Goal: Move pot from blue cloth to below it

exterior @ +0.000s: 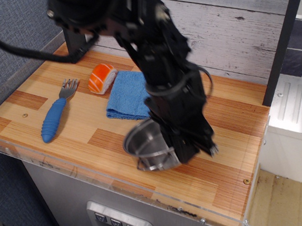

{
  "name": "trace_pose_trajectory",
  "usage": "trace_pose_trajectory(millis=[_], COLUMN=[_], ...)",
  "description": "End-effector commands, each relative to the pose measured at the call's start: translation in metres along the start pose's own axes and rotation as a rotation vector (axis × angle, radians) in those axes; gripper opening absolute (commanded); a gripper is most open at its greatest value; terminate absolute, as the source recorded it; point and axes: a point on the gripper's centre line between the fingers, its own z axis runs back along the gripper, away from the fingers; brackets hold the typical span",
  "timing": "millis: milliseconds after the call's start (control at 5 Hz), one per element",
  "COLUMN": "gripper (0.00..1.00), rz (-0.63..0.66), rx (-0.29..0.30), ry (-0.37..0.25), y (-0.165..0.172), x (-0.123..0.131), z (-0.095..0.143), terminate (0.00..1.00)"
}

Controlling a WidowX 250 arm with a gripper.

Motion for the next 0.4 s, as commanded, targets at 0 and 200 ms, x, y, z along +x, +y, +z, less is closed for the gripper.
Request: trace_pose_trajectory(millis=[0, 200], gripper=[0.00, 1.00], rz=[-0.073, -0.084], rx=[0.015, 0.006], ry=[0.000, 0.013], y=[-0.0162, -0.0120], x=[0.0034, 0.0049], z=[-0.0117, -0.0129], terminate=[0.00, 0.00])
